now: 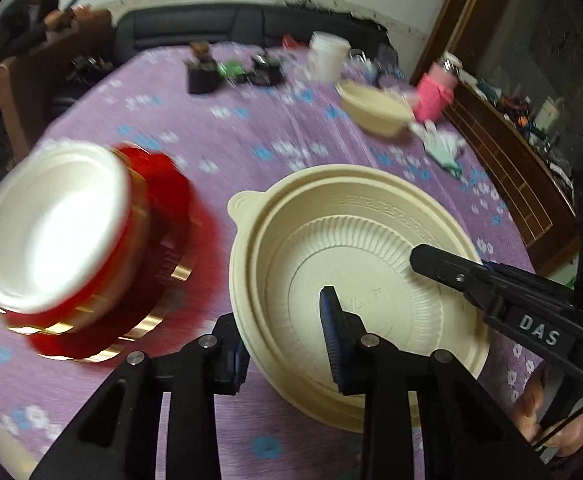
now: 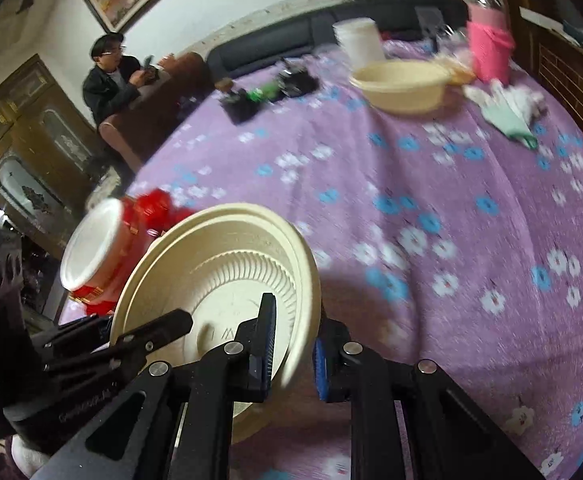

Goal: Organize plates and bowls
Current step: 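Carry the cream bowl onto the white bowl in the red plates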

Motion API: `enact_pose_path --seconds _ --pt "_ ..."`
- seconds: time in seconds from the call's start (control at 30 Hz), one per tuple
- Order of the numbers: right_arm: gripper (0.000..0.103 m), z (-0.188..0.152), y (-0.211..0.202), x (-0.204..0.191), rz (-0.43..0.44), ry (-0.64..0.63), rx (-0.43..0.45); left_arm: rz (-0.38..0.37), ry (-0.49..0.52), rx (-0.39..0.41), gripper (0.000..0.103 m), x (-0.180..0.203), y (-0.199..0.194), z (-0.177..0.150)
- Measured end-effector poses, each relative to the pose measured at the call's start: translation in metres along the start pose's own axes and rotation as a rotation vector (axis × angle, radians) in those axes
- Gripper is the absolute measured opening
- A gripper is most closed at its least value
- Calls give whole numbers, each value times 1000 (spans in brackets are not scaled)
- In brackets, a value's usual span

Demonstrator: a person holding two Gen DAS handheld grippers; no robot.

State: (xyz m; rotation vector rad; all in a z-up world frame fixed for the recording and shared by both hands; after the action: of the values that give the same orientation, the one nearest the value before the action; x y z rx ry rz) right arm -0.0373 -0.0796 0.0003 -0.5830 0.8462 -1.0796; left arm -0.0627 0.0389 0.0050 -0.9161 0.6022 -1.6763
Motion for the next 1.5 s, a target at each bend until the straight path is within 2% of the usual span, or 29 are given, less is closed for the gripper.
enact_pose_path --seconds 0.2,0.43,0.6,0.8,0.9,0.97,1.1,1.2,1.27,1.33,1.5 --pt "19 28 7 -72 51 -88 21 103 -29 107 30 -53 -52 30" --pt "19 58 33 -152 106 -159 25 240 -96 139 30 -130 -74 54" --pt "19 64 56 -188 74 -222 29 292 -148 116 30 -172 -69 51" --pt "19 56 80 -199 60 -243 -5 346 -145 115 32 -190 -63 48" --pt "19 52 87 -197 40 -252 -11 364 -144 124 43 -190 -64 48" --pt "19 52 89 -196 23 -263 1 389 -137 140 56 -190 -69 48" --pt "20 51 92 -199 -1 -290 32 451 -121 183 68 -193 -87 48" --pt "31 49 90 -201 13 -287 42 446 -140 212 71 -195 -100 45" --pt "52 49 89 -203 30 -280 51 427 -160 226 73 -196 -107 40" --pt "66 50 85 -204 40 -273 79 414 -180 239 74 -197 -113 37" --pt "70 55 73 -207 48 -274 133 388 -204 292 79 -190 -132 29"
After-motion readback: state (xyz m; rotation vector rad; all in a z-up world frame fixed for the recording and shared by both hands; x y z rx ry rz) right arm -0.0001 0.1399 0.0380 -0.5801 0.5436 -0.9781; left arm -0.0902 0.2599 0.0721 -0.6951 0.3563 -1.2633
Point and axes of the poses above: each gripper's, at about its wrist camera, not at the fingertips, and y roughly the way its jaws point, x to its right, z to its top, the point moved 10 cm from there along y, roughly the way its jaws point, and after that the axes turned 6 degrees about -z, right-handed, at the moved point
